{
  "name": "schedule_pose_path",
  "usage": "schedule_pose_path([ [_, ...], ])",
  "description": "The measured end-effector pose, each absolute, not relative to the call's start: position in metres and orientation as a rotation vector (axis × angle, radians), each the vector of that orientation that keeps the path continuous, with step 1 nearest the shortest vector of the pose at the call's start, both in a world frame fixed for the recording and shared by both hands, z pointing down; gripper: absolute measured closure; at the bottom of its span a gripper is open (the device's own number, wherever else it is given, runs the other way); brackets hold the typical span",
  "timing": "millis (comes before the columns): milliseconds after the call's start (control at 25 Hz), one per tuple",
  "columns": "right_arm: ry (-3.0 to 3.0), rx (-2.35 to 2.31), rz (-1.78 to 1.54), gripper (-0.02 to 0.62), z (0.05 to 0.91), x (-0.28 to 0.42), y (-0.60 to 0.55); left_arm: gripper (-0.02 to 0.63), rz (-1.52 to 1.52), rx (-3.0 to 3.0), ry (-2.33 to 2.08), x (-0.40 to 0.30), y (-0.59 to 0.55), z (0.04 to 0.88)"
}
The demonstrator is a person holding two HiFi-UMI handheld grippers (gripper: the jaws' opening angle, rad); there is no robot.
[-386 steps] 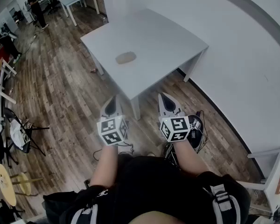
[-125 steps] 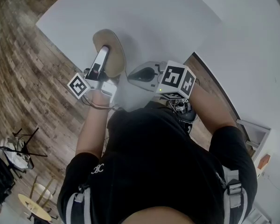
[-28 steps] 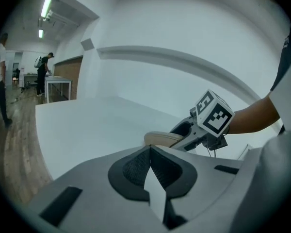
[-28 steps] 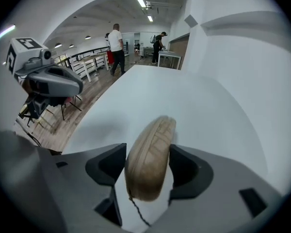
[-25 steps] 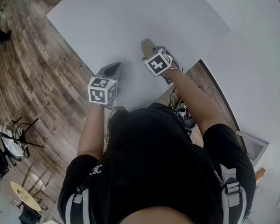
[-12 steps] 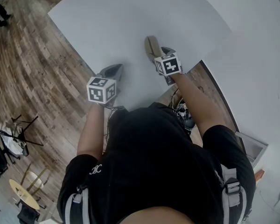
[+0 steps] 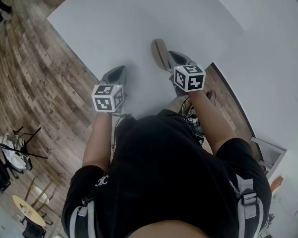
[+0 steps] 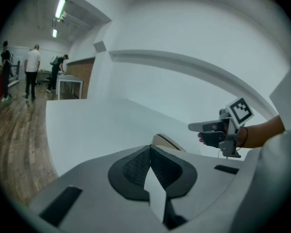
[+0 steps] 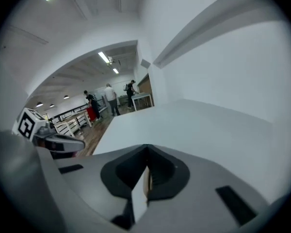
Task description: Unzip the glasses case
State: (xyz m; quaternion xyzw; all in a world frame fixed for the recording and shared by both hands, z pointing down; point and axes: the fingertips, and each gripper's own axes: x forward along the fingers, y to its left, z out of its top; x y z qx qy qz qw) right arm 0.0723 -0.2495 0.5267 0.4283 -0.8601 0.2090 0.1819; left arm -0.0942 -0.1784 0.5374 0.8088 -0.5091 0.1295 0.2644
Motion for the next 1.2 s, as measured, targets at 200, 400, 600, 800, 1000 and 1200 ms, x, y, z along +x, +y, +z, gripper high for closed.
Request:
schedule_pose_path([
  [200,-2.650,1.282,0.484,0.583,0.452,0.063,-0.231,0.604,0.274,2.154,-1.429,-0.105,-0.190,0.519],
  [400,-2.747,1.344,0.305,0.583,0.393,0.059,-0.204,0.604,0.212,2.205,-1.409,-0.092,-0.193,0.486],
  [600,-2.695,1.402,0.307,0.583,0.395,0.066,-0.198,0.604,0.223,2.301,-1.464,-0.084,-0.195,0.452],
  [800,-2.664,1.423,0.353,0.583,0.403,0.067,-0.193,0.604,0.238,2.318,-1.470,-0.087,-0.185,0.449],
  [1000,-2.638,1.444,0.392,0.583,0.414,0.056,-0.185,0.604,0.272,2.336,-1.444,-0.097,-0.177,0.453],
  [1200,-2.610,1.539,0.403,0.583,0.416,0.047,-0.170,0.604,0.319,2.364,-1.363,-0.106,-0.173,0.471],
])
